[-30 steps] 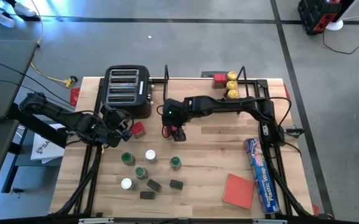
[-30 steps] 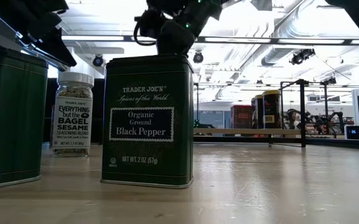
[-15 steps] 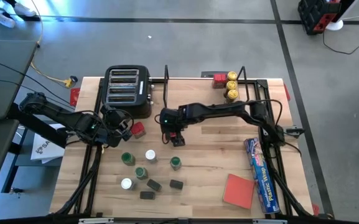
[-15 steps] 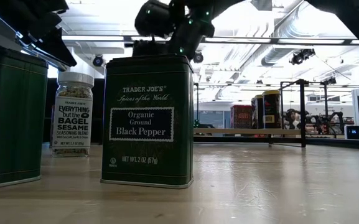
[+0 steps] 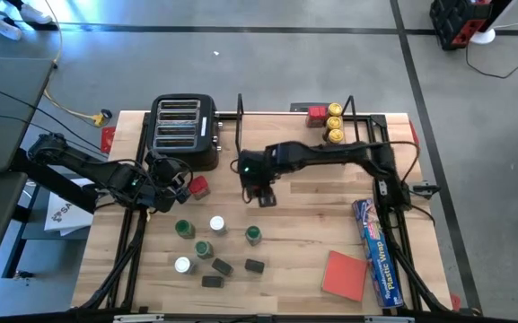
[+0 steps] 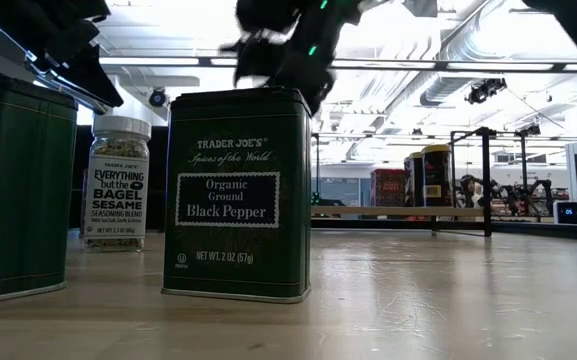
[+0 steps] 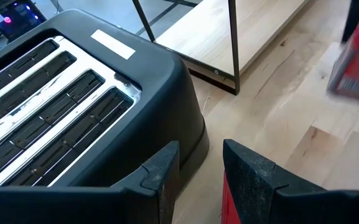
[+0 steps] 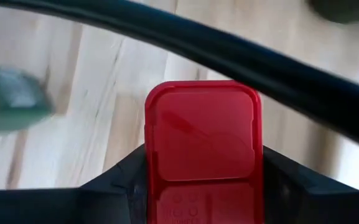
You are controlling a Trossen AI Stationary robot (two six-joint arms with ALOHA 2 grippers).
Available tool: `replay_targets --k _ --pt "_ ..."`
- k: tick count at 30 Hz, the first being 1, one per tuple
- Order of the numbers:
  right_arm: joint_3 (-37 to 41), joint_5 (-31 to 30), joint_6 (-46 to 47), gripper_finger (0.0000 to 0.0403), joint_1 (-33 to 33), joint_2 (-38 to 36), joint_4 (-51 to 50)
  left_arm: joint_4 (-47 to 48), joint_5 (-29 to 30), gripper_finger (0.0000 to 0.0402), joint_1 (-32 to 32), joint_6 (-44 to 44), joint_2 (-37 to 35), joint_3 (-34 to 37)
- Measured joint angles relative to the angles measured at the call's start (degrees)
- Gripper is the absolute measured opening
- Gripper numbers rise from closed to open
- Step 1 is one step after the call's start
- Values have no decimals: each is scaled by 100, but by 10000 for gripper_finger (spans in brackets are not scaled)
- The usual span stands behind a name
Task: Shelf spices
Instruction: Put the right red seasoning can on the shelf aligned with the other red seasoning can
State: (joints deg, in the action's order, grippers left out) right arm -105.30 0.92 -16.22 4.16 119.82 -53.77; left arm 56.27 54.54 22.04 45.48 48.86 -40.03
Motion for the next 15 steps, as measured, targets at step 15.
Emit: replay_targets --k 15 --pt "128 -169 -628 201 1622 -892 -1802 -2 -11 119 0 89 -2 0"
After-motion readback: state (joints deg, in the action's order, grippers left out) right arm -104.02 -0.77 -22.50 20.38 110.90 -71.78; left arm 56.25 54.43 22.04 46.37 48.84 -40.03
